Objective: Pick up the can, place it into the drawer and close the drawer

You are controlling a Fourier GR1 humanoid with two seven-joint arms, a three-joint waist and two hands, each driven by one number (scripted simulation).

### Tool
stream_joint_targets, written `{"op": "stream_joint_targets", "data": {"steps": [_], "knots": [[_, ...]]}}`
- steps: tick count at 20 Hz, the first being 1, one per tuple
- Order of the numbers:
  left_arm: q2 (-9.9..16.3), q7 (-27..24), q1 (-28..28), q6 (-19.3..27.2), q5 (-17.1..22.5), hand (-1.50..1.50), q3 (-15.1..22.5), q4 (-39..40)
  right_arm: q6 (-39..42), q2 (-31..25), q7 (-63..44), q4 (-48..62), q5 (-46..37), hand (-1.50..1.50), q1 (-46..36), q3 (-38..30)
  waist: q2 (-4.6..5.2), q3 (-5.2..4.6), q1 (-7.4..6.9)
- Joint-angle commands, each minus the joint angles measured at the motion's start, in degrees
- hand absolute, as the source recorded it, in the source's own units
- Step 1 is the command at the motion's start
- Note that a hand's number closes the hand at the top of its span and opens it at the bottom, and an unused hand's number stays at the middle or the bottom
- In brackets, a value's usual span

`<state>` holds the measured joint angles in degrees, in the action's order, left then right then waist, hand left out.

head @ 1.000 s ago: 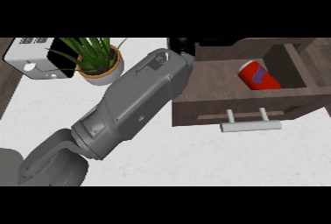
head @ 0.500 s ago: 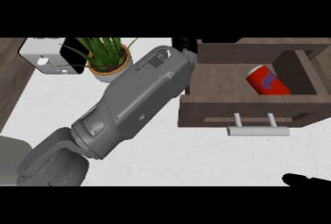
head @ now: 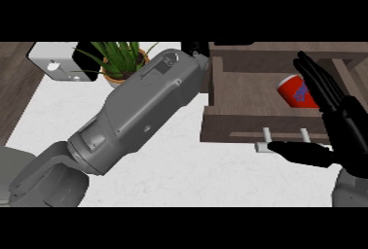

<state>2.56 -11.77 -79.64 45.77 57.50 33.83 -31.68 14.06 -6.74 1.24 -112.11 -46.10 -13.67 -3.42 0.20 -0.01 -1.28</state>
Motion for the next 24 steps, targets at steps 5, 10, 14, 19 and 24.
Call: {"op": "stream_joint_targets", "data": {"steps": [5,10,14,19,24], "knots": [[3.86,2.87,1.3,1.17,-2.69,-1.5,-0.04,-3.54,-5.83,-3.39,4.84,21.9,-11.15,-1.5,-11.63,4.23,0.02,0.02,-1.02],[8.05,7.45,3.43,1.67,-3.94,-1.5,0.75,-8.57,-13.6,-1.42,2.68,34.93,-18.53,-1.5,-18.19,4.85,-0.28,0.01,-1.44],[10.93,7.92,6.01,0.45,-5.11,-1.5,-0.23,-10.91,-21.5,0.48,4.12,45.8,-22.06,-1.5,-19.0,5.44,0.03,0.04,-0.78],[11.69,10.2,8.74,3.61,-7.43,-1.5,1.26,-16.99,-30.18,0.66,6.26,59.47,-24.5,-1.5,-22.63,3.66,-0.01,0.07,-1.17],[16.3,13.55,8.54,1.76,-7.52,-1.5,-0.85,-19.38,-36.77,1.33,3.84,70.04,-27.4,-1.5,-29.94,1.31,0.34,0.08,-1.43]]}}
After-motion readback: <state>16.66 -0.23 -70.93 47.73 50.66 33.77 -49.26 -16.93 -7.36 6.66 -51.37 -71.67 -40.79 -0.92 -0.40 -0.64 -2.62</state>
